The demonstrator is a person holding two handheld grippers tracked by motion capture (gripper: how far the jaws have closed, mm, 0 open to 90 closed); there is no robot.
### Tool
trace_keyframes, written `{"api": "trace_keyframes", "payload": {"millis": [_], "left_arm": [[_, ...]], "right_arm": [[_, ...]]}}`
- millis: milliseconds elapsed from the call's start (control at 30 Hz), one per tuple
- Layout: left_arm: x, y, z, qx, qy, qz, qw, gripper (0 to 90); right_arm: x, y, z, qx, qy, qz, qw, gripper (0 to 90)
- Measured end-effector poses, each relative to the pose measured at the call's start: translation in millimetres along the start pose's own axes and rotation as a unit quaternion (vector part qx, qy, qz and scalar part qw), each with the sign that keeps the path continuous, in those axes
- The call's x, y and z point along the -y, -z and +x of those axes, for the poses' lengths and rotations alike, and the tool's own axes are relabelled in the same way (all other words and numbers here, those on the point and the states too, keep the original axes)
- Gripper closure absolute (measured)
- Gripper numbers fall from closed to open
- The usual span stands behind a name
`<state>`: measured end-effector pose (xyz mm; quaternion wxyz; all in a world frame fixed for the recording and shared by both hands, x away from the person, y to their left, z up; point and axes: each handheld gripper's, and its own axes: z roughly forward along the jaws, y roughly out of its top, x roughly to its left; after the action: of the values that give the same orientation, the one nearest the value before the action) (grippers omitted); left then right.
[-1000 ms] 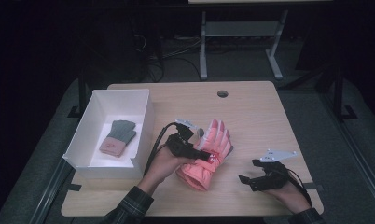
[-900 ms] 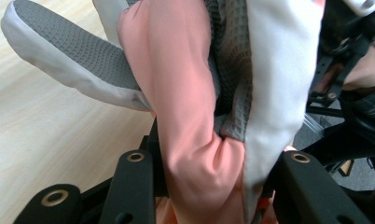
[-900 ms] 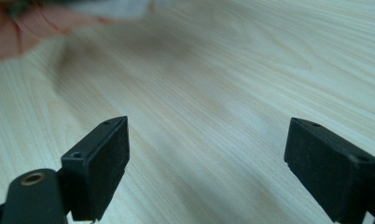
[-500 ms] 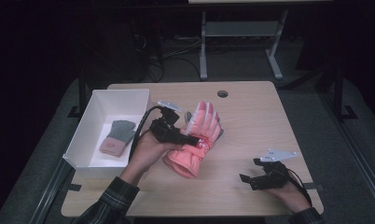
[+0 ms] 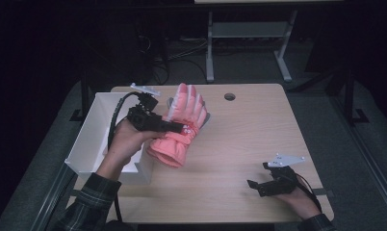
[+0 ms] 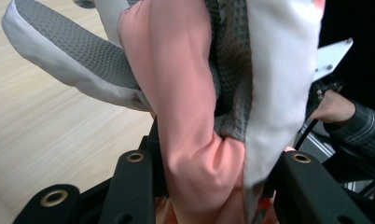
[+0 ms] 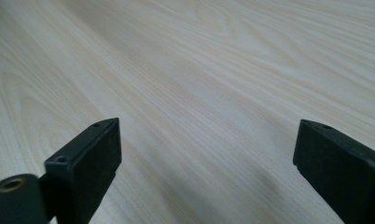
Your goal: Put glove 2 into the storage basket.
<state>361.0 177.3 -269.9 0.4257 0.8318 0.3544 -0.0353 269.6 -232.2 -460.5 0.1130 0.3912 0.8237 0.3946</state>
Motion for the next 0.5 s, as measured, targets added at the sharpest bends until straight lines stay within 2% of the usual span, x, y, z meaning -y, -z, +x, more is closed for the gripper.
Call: {"api": "trace_keyframes", "payload": {"millis": [67, 133, 333, 500], "left_arm": [[0.2, 7.9, 4.3, -0.006, 0.004, -0.004, 1.0000, 60.5], [0.9, 18.5, 10.7, -0.016, 0.010, -0.008, 0.9998, 60.5], [5.5, 44.0, 26.4, -0.033, 0.034, -0.027, 0.9985, 60.5], [9.3, 67.6, 36.2, -0.059, 0.041, -0.034, 0.9969, 60.5]], "right_arm": [[-0.2, -0.6, -0.2, 0.001, -0.002, 0.000, 1.0000, 1.4], [-0.6, -0.4, -0.1, 0.007, -0.004, 0.000, 1.0000, 1.3], [0.3, -2.1, -0.2, 0.003, -0.002, 0.001, 1.0000, 1.2], [0.6, -2.0, -1.0, 0.006, -0.003, 0.003, 1.0000, 1.3]]}}
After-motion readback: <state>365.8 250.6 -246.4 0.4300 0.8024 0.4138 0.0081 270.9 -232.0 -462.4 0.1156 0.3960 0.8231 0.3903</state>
